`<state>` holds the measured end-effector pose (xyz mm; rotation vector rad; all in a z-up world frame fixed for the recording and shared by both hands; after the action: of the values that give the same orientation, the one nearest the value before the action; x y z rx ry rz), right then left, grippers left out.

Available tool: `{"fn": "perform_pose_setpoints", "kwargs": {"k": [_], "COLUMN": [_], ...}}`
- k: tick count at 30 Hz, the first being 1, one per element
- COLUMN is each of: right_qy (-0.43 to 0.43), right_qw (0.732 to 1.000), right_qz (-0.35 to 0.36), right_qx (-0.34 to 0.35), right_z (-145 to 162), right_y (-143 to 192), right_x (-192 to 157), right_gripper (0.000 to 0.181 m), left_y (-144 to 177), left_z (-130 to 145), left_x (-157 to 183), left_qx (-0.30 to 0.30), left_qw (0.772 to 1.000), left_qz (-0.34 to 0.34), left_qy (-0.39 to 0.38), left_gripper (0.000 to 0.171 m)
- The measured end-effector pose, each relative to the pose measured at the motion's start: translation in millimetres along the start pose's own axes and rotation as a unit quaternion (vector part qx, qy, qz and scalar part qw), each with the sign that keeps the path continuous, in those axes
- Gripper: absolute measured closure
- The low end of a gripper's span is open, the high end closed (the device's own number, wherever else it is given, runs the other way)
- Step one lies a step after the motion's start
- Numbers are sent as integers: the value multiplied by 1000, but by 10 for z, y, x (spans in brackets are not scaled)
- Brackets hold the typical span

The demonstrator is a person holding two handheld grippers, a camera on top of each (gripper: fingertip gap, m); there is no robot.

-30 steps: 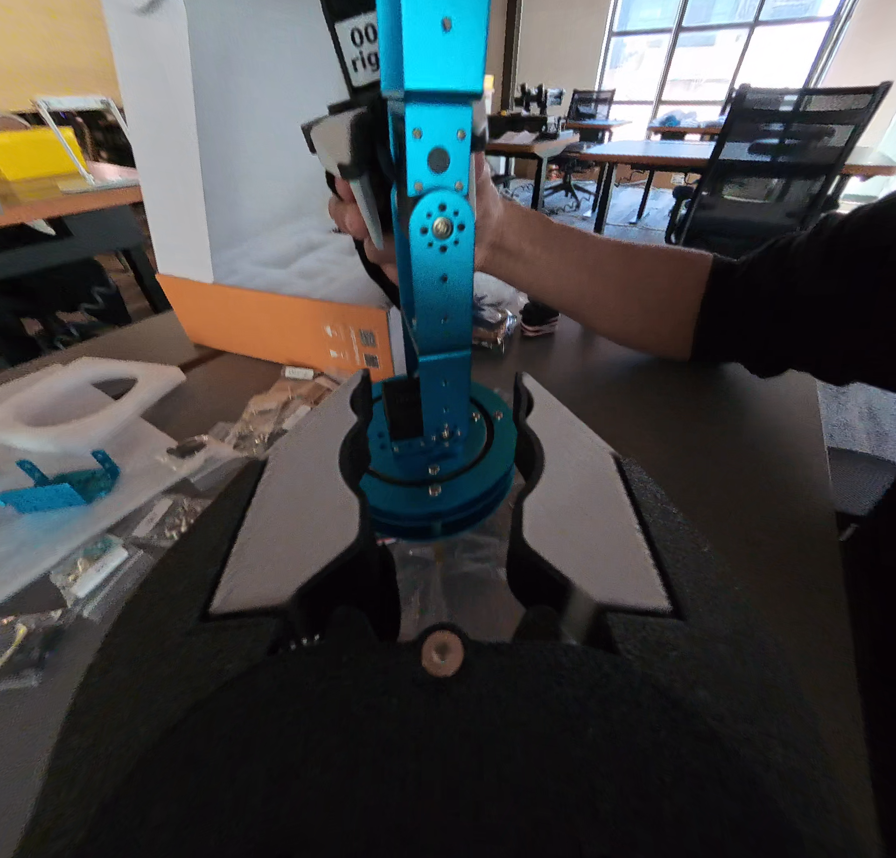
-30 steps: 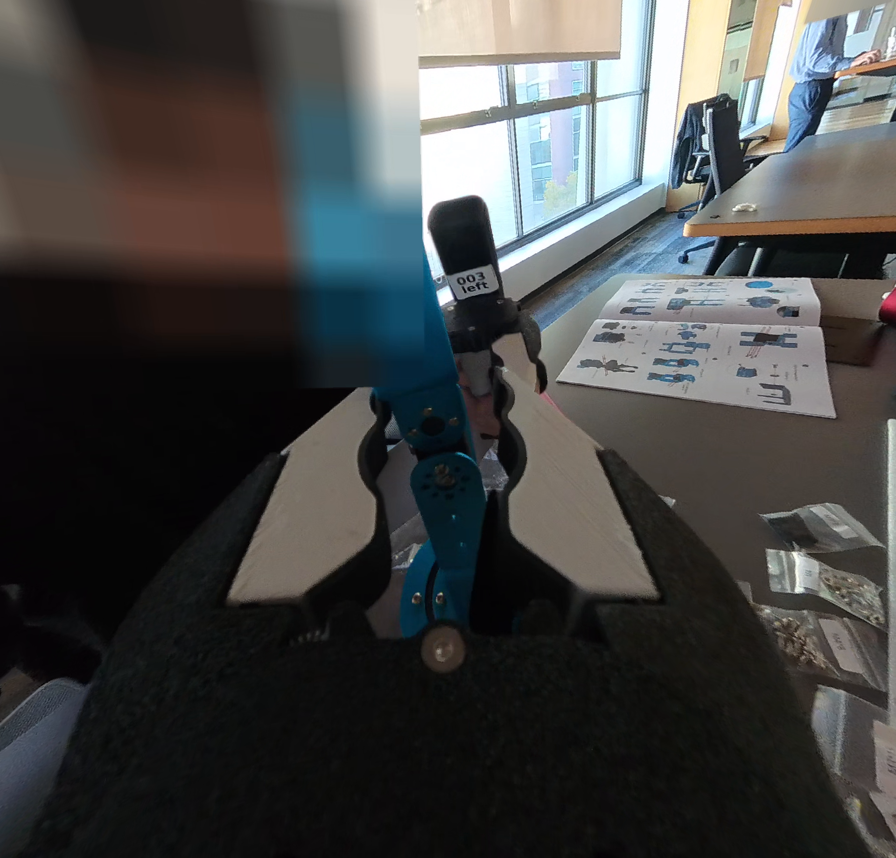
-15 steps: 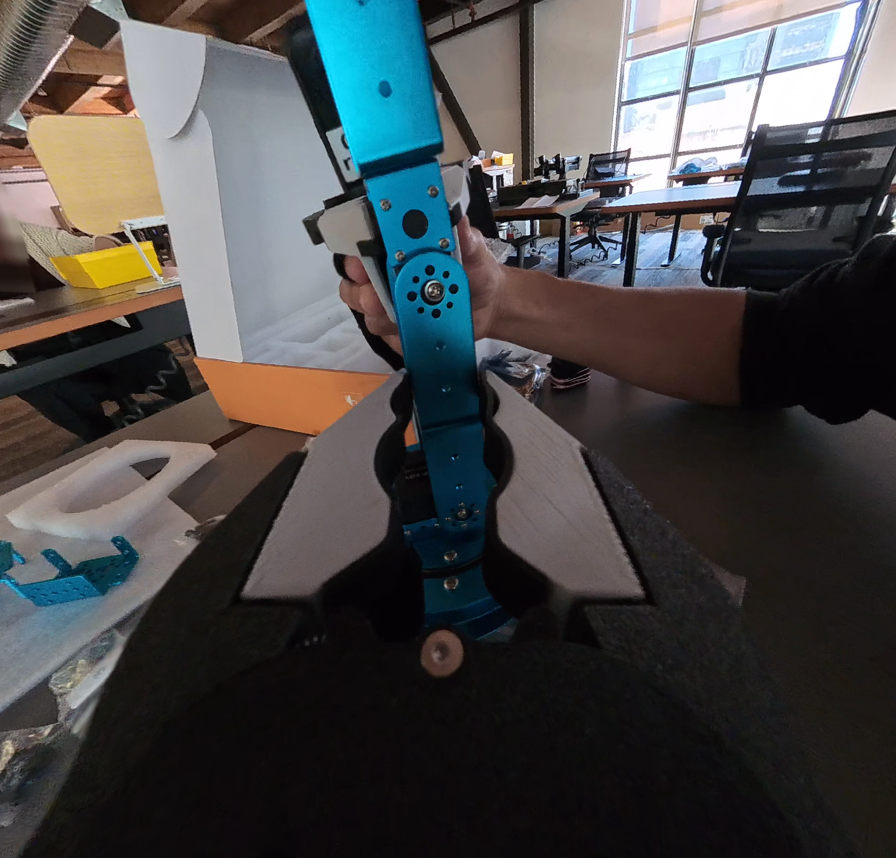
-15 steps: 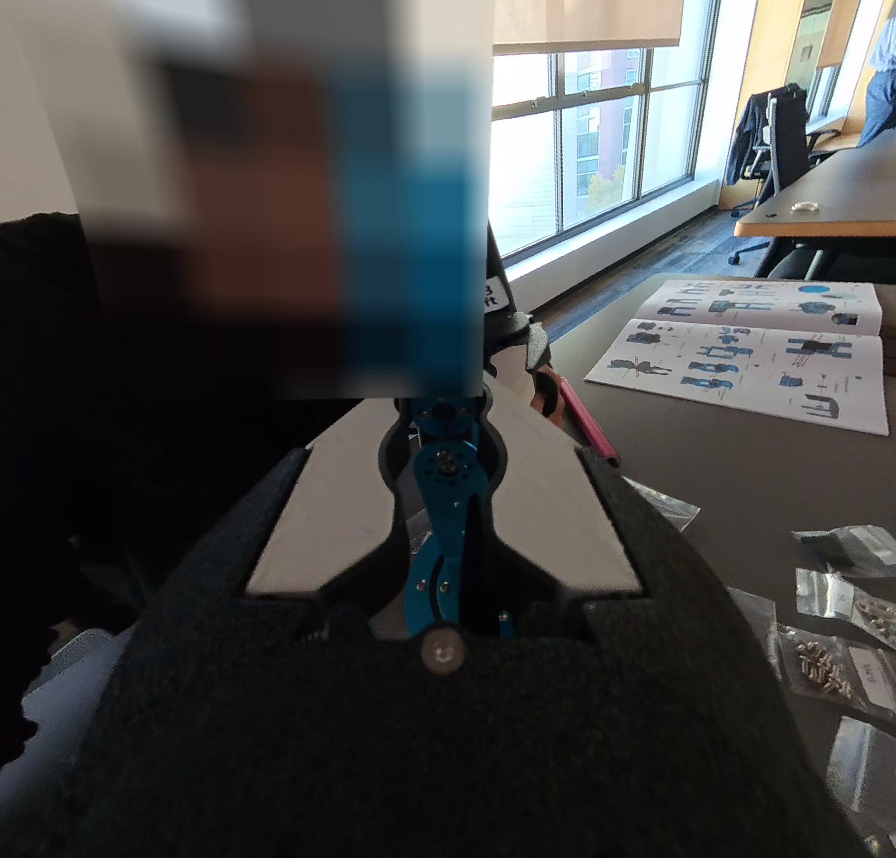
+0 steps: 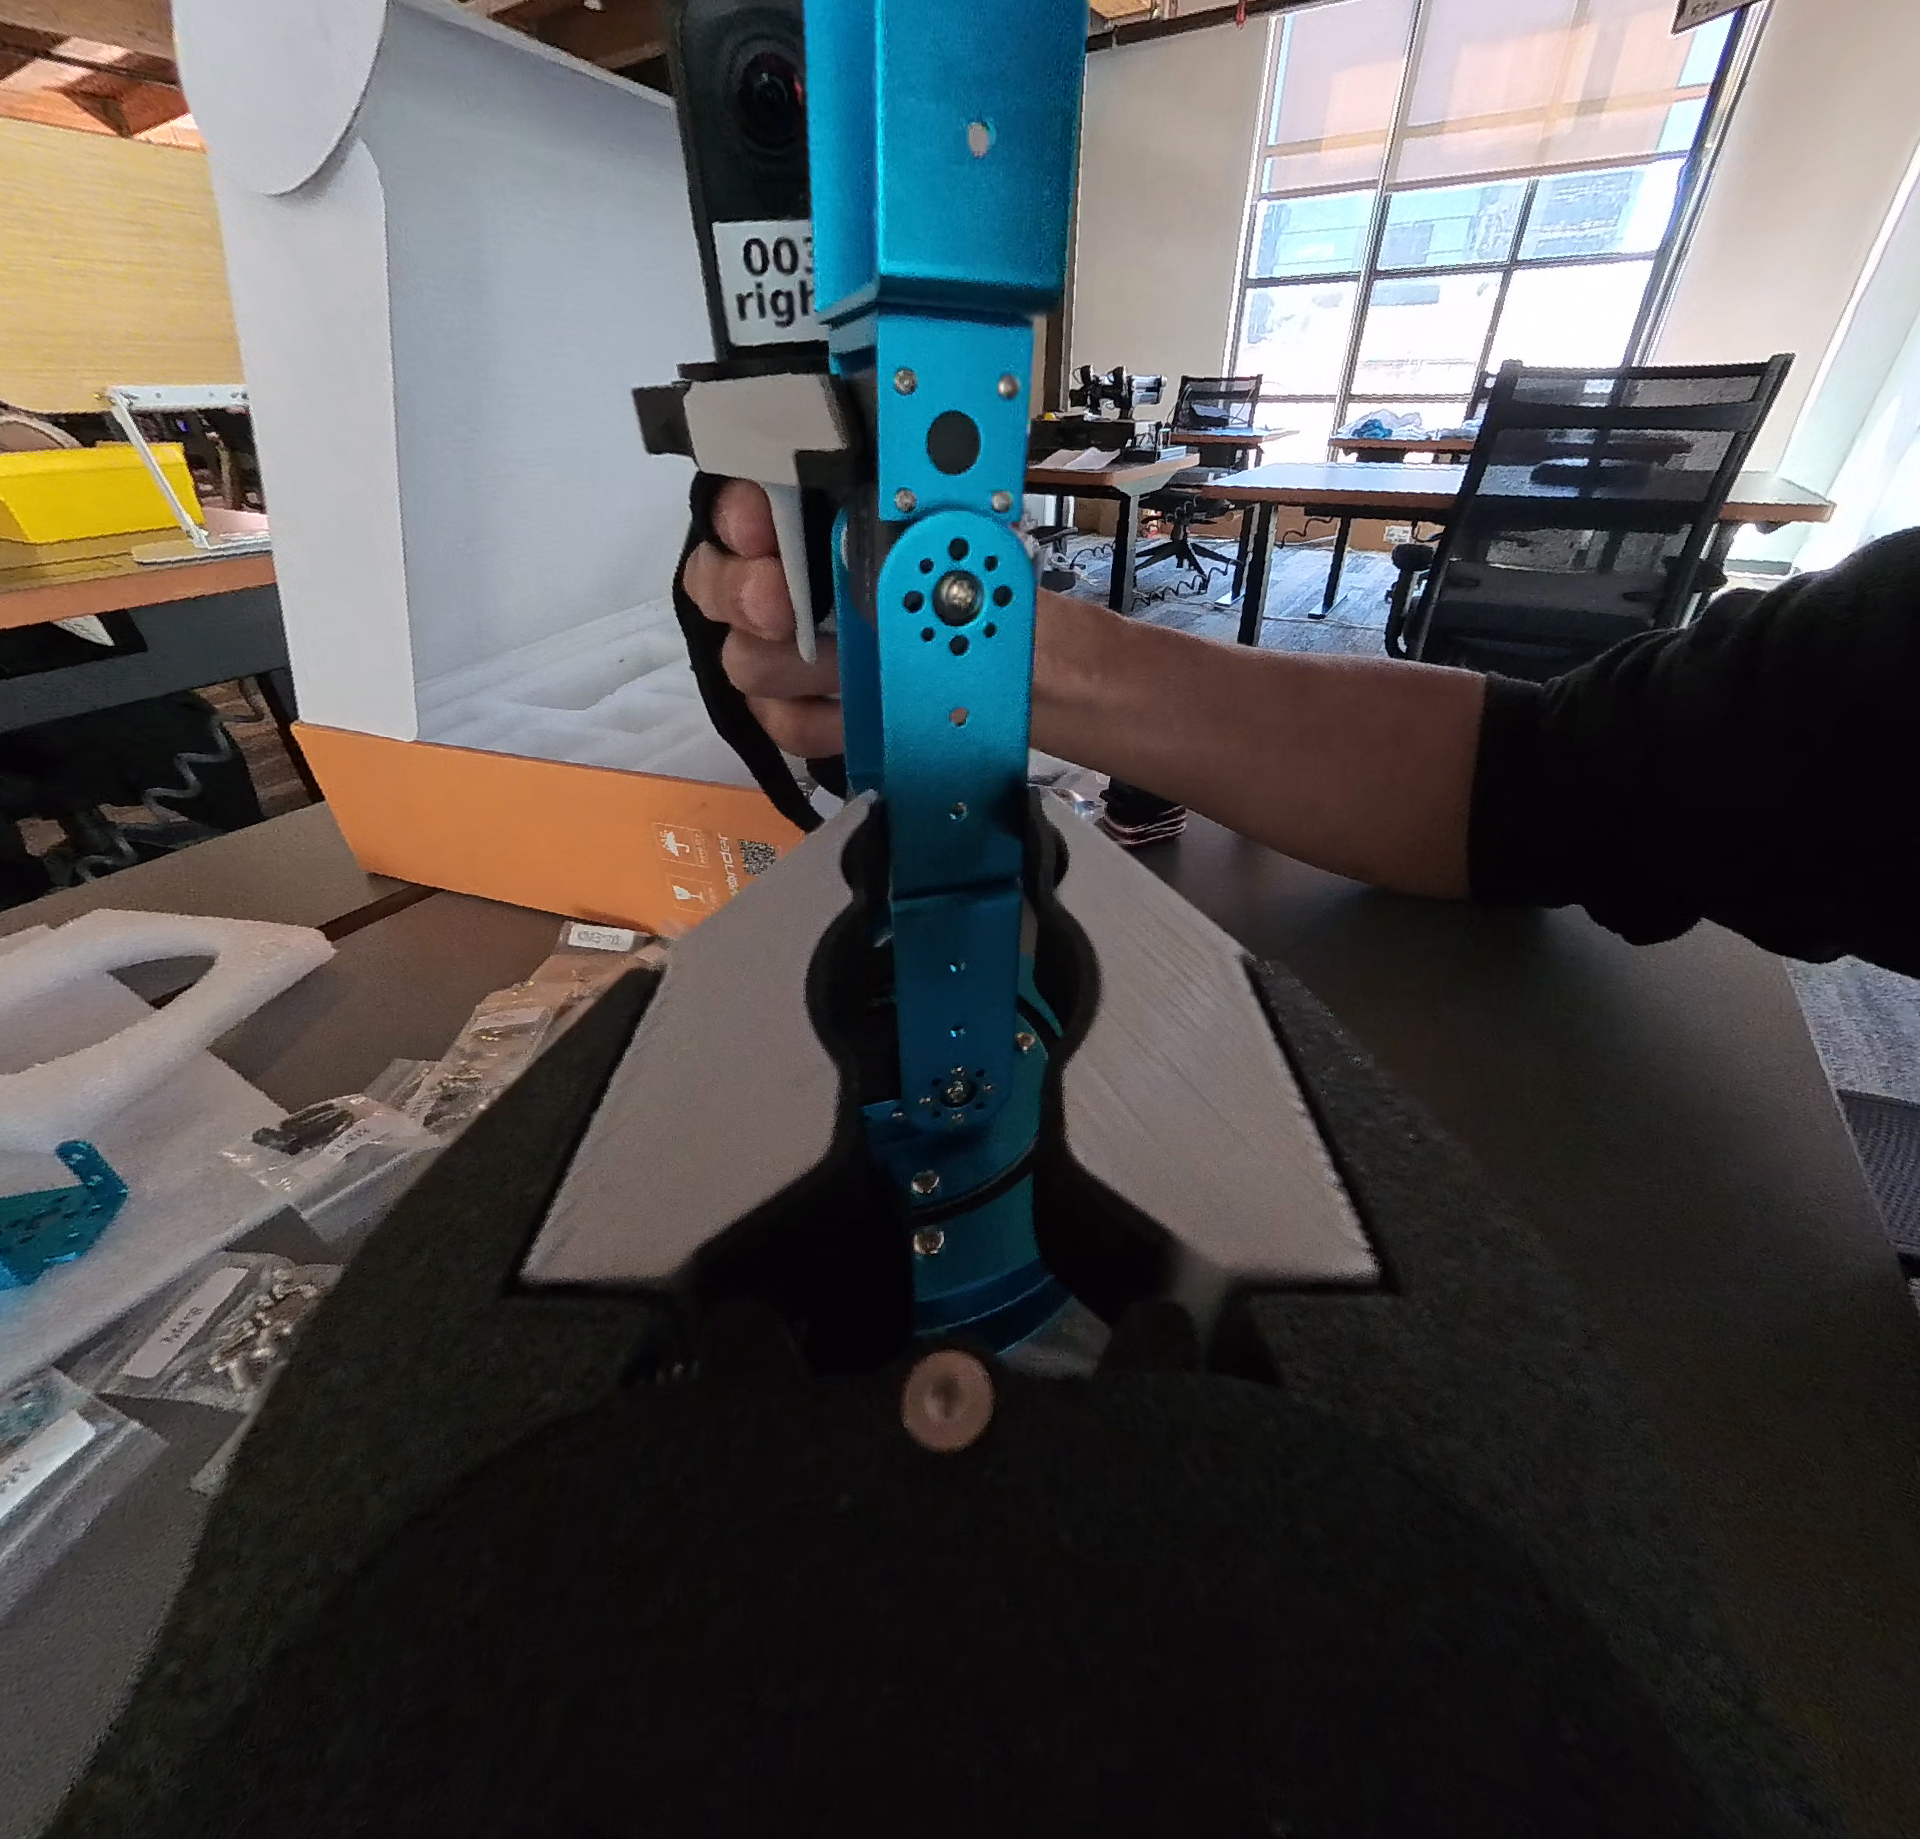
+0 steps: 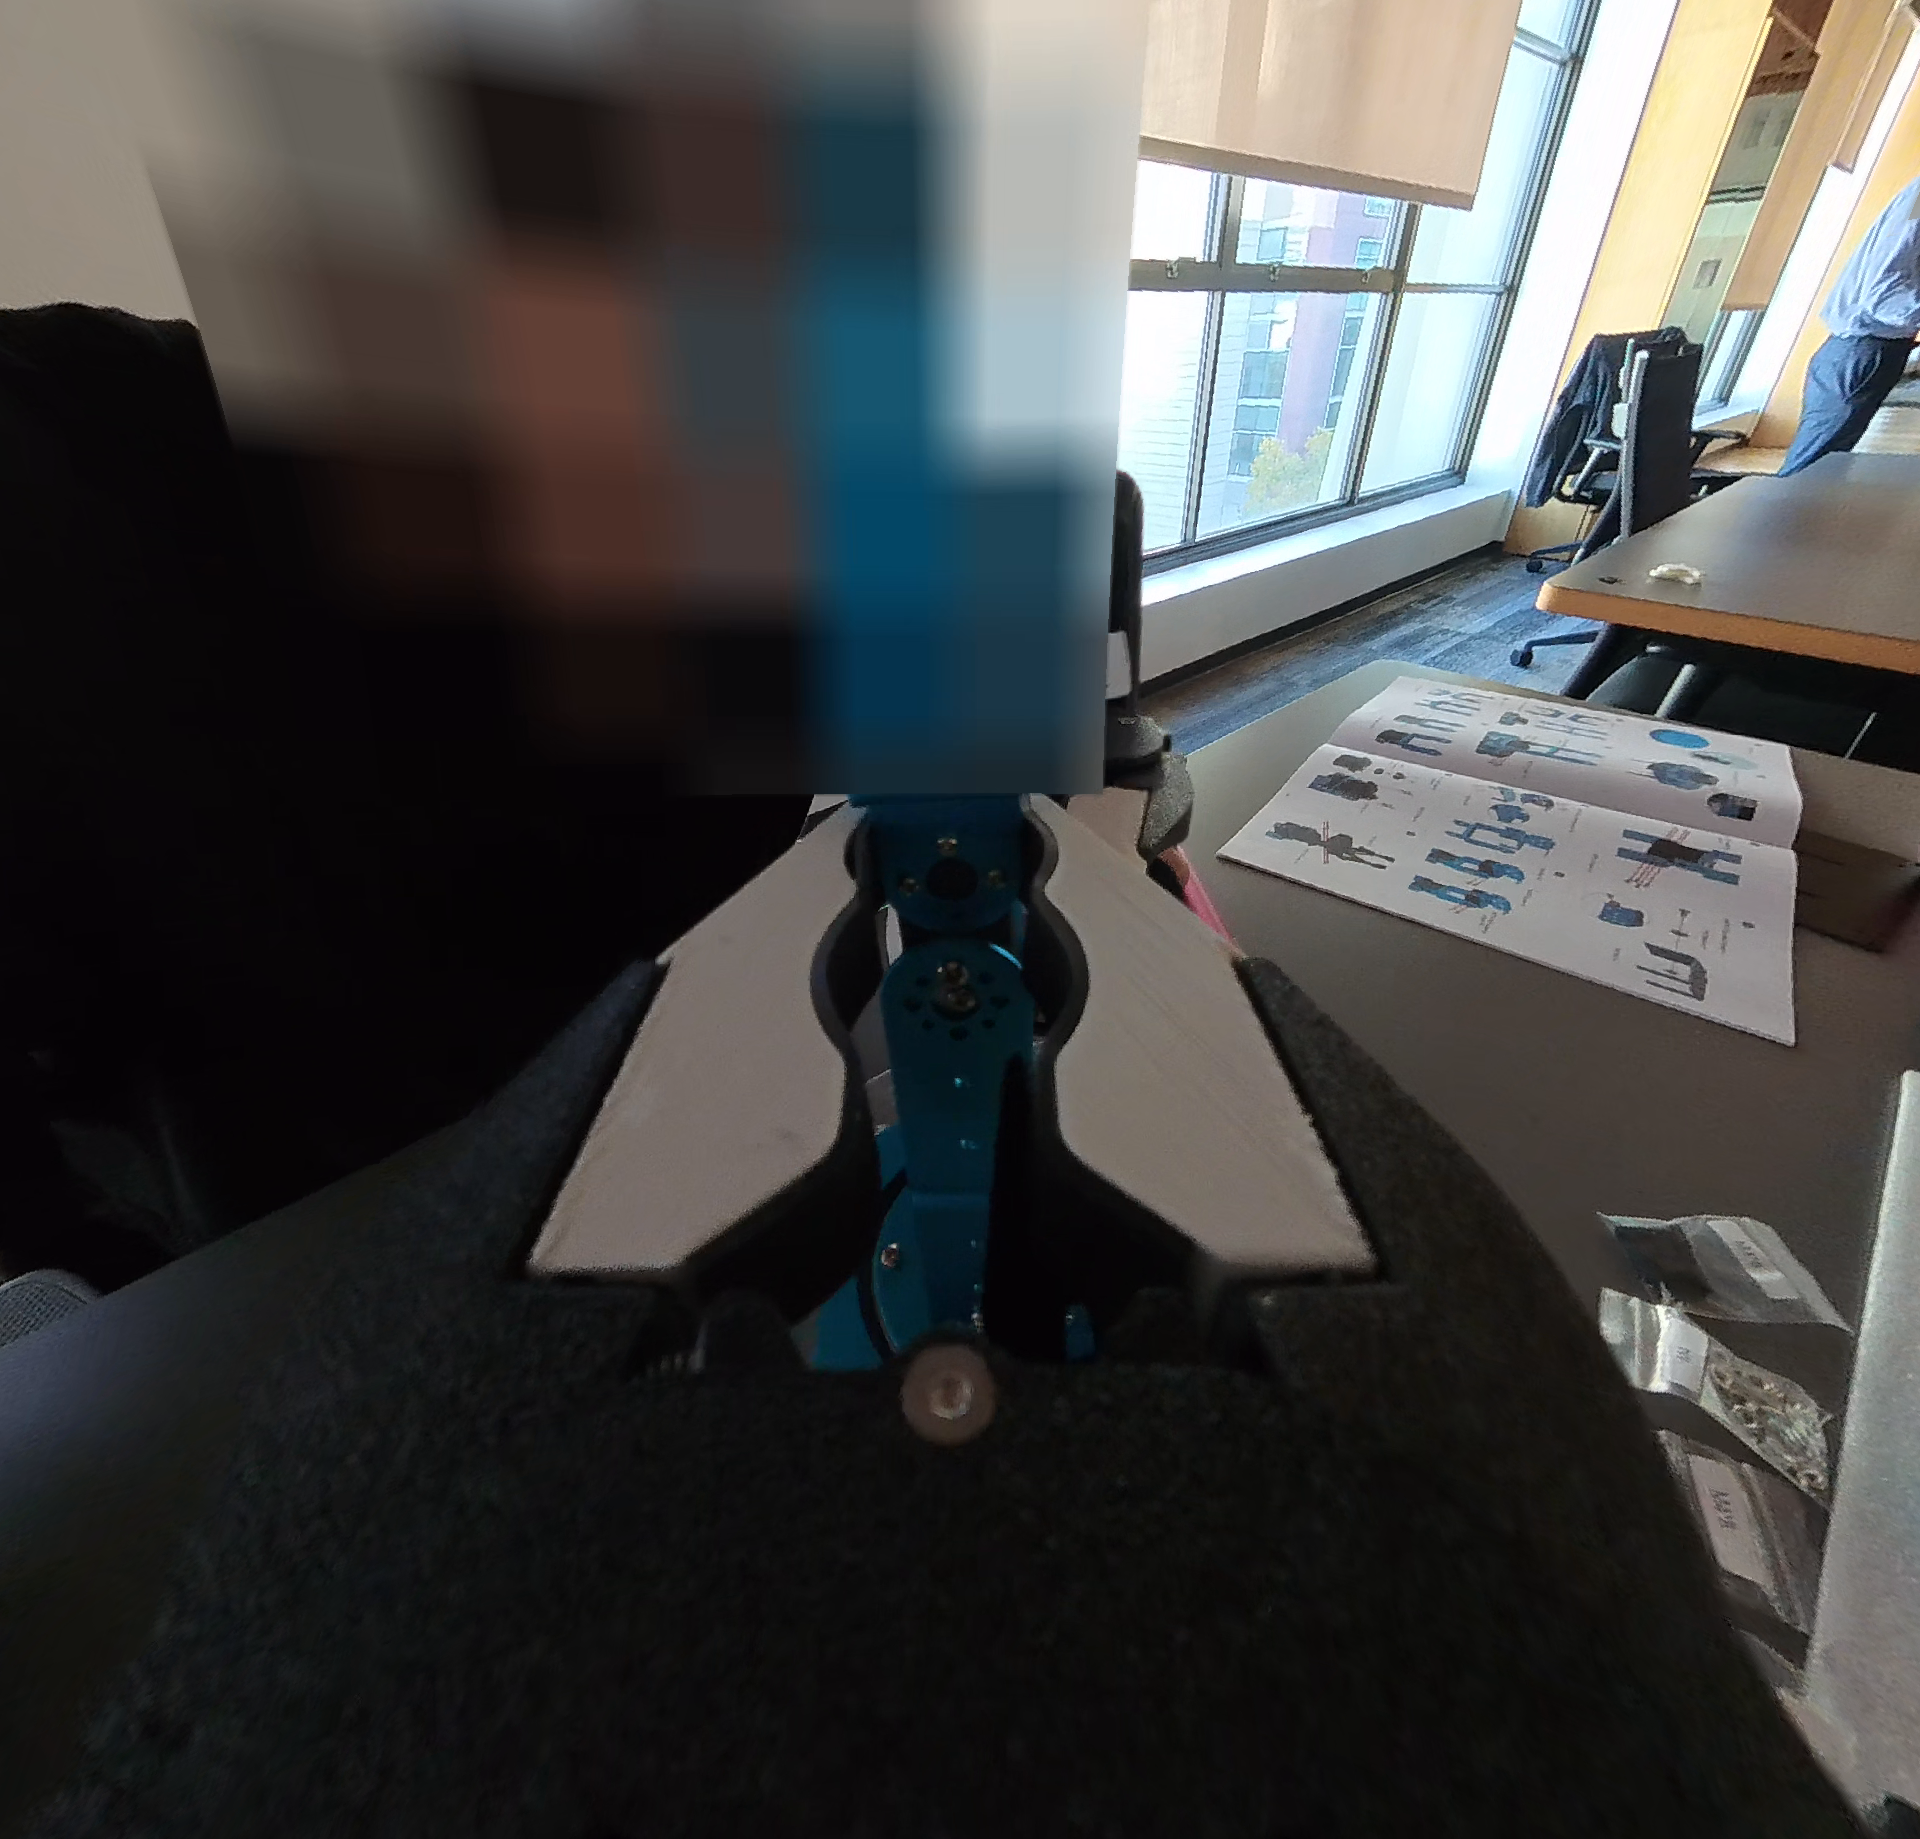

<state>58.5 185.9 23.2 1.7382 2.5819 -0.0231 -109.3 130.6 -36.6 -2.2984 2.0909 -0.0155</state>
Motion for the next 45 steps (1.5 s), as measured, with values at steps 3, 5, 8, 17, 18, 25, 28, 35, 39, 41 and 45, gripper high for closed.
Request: {"fn": "perform_pose_setpoints", "kwargs": {"k": [3,5,8,17,18,25,28,35,39,41,45], "right_qy": [-7,-9,-20,-36,-36,-36,-39,-37,-20,-11,-6], "right_qw": [1000,1000,1000,999,999,999,999,998,999,1000,1000], "right_qz": [-4,-5,-3,-4,-4,-17,-30,-40,-26,-20,-26], "right_qx": [-4,-13,-9,-12,-14,-5,4,9,-1,-9,-4], "right_z": [-2,-11,-7,-12,-13,0,13,23,10,1,6], "right_y": [-5,-10,-12,-51,-57,-69,-67,-73,-77,-79,-83], "right_x": [9,7,20,29,28,25,33,33,12,-8,-18], "right_gripper": [161,161,161,161,161,161,161,161,162,162,162], "left_y": [3,5,7,13,-1,-13,-17,-9,-3,-3,-11], "left_z": [0,0,0,-207,-222,-202,-193,-182,-180,-179,-169], "left_x": [-11,-18,-26,66,55,80,83,56,35,31,40], "left_qx": [-2,-4,-3,50,51,74,81,89,90,91,93], "left_qw": [1000,1000,1000,998,997,997,996,996,995,995,994], "left_qz": [6,10,11,-45,-50,-34,-28,-6,8,17,27], "left_qy": [14,18,20,-16,-16,-13,-12,12,29,43,50], "left_gripper": [147,142,147,127,131,146,146,146,146,146,145]}}
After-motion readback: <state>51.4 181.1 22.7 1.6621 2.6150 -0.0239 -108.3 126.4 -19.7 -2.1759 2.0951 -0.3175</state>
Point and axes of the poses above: each gripper's, where its closed fingertips meet, y back along the fingers, z out of its underside, x = y × z across the jaws, the point moved 9 cm from there along y, back along the fingers, and after that the axes turned 3 degrees about z, right-handed, at the moved point
